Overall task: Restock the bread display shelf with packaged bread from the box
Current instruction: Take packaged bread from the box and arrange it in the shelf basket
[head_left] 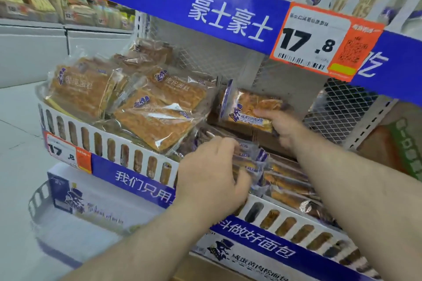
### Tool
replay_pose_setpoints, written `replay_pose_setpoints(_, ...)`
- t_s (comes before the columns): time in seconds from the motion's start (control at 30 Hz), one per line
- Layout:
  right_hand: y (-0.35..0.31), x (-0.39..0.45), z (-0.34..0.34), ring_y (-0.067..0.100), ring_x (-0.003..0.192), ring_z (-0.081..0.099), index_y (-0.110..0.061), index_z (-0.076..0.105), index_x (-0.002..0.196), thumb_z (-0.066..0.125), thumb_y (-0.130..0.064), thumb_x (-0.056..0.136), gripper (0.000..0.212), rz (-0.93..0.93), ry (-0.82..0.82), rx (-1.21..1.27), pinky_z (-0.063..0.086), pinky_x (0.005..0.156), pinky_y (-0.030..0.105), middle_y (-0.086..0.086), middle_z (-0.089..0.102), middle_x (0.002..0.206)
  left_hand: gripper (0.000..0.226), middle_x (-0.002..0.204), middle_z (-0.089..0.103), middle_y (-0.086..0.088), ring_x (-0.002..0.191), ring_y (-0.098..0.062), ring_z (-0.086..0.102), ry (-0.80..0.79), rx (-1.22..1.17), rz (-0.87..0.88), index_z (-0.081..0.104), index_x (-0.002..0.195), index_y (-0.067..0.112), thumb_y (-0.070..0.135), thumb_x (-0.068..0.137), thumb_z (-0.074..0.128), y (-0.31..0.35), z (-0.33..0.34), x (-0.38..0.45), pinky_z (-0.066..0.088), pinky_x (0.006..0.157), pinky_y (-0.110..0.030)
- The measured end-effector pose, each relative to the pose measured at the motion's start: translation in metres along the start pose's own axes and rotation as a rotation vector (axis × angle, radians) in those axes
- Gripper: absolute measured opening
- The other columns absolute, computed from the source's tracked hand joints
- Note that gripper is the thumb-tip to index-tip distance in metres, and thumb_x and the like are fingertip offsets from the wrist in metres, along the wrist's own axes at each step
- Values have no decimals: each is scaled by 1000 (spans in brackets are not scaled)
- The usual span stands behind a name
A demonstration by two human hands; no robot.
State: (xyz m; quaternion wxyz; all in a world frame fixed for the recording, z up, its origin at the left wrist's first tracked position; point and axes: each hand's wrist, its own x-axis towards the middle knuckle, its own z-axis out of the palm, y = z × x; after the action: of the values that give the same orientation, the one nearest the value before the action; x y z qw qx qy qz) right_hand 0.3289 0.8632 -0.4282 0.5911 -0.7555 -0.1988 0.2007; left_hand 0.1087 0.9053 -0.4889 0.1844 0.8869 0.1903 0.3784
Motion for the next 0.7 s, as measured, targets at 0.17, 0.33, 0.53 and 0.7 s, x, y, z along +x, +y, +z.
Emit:
replay_pose_setpoints(0.17, 2, 7, 19, 24, 125, 56, -17, 65, 124, 92, -59, 27, 109, 3, -3, -392, 38, 113, 45, 6, 63, 134, 30, 83, 62, 15, 70, -5, 59, 54, 20, 22, 62, 101, 29, 47, 80, 51, -1, 10, 2, 49, 55, -23)
replay_pose_setpoints(0.33, 4, 3, 23, 24, 115, 62, -15, 62, 126, 92, -43, 59, 79, -9, 160, -422, 47, 92, 32, 6, 66, 129, 27, 78, 62, 15, 65, -5, 58, 112, 25, 58, 64, 94, 28, 44, 77, 50, -2, 12, 0, 44, 52, -22)
replay_pose_setpoints(0.53, -1, -3, 18, 13, 74, 48, -14, 63, 107, 73, -31, 85, 30, 189, -32, -436, 41, 62, 25, 4, 58, 93, 25, 76, 62, 13, 62, -9, 59, 131, 27, 70, 65, 89, 26, 41, 76, 50, 0, 14, -1, 41, 50, -24)
replay_pose_setpoints(0.7, 8, -6, 10, 15, 77, 58, -13, 65, 103, 66, -23, 93, 14, 121, 156, -369, 45, 60, 25, 5, 65, 92, 23, 76, 63, 12, 62, -10, 60, 112, 38, 69, 66, 89, 24, 39, 76, 54, 1, 14, -1, 41, 51, -25)
